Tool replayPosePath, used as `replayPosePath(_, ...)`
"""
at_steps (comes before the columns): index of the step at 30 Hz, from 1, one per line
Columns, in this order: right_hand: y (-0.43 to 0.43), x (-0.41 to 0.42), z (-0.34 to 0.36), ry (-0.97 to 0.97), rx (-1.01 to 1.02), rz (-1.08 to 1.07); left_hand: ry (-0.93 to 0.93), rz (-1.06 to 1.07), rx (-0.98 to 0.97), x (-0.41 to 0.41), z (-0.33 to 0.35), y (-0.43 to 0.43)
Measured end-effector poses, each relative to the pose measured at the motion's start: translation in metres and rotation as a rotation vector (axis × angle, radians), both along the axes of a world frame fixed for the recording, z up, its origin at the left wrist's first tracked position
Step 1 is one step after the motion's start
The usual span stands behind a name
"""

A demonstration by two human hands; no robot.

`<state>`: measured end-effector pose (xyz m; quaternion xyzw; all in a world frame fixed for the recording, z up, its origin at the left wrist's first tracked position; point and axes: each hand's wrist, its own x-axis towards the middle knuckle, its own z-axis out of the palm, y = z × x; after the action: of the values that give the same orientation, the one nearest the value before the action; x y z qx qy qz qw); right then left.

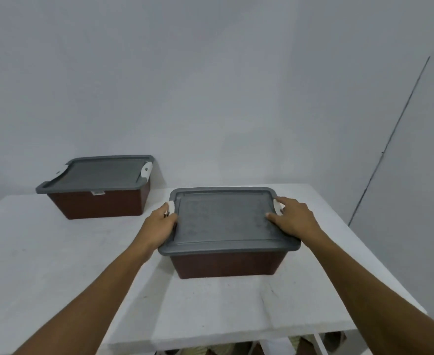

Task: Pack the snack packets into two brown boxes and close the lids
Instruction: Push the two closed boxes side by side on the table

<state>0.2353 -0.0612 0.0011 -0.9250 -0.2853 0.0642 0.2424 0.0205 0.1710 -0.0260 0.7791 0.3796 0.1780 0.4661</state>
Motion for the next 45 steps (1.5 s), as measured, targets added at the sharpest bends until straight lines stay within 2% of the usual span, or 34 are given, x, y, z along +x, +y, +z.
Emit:
replayPosePath(5, 0.03, -0.017, -0.011, 0.036, 0.171, 0.031, -0.181, 0.129, -0.206, -0.041, -0.003, 0.031)
replayPosePath(9, 0.028, -0.022, -0.026, 0.382, 0.551, -0.049, -0.388, 0.267, -0.376, -0.039, -0.014, 0.03)
replayPosePath(13, 0.035, -0.031, -0.02, 0.683, 0.88, -0.215, -0.487, 0.423, -0.358, -0.034, -0.009, 0.031)
replayPosePath(16, 0.047, -0.018, 0.015, 0.729, 0.984, -0.3, -0.523, 0.476, -0.363, -0.025, 0.028, 0.042)
replayPosePath(20, 0.063, 0.008, 0.056, 0.678, 0.929, -0.317, -0.496, 0.401, -0.386, -0.008, 0.071, 0.048)
replayPosePath(24, 0.064, 0.01, 0.056, 0.666, 0.841, -0.289, -0.445, 0.361, -0.383, -0.005, 0.075, 0.043)
replayPosePath(28, 0.056, -0.001, 0.035, 0.677, 0.734, -0.274, -0.344, 0.364, -0.328, -0.014, 0.052, 0.052)
replayPosePath(33, 0.045, -0.017, -0.013, 0.615, 0.479, -0.209, -0.033, 0.183, -0.26, -0.031, 0.001, 0.045)
replayPosePath(38, 0.036, -0.024, -0.025, 0.674, 0.435, -0.166, -0.047, 0.144, -0.333, -0.033, -0.008, 0.042)
replayPosePath(41, 0.035, -0.025, -0.025, 0.648, 0.446, -0.146, -0.082, 0.155, -0.244, -0.033, -0.005, 0.038)
replayPosePath(45, 0.039, -0.028, -0.023, 0.482, 0.4, -0.129, 0.005, 0.181, 0.062, -0.032, -0.001, 0.035)
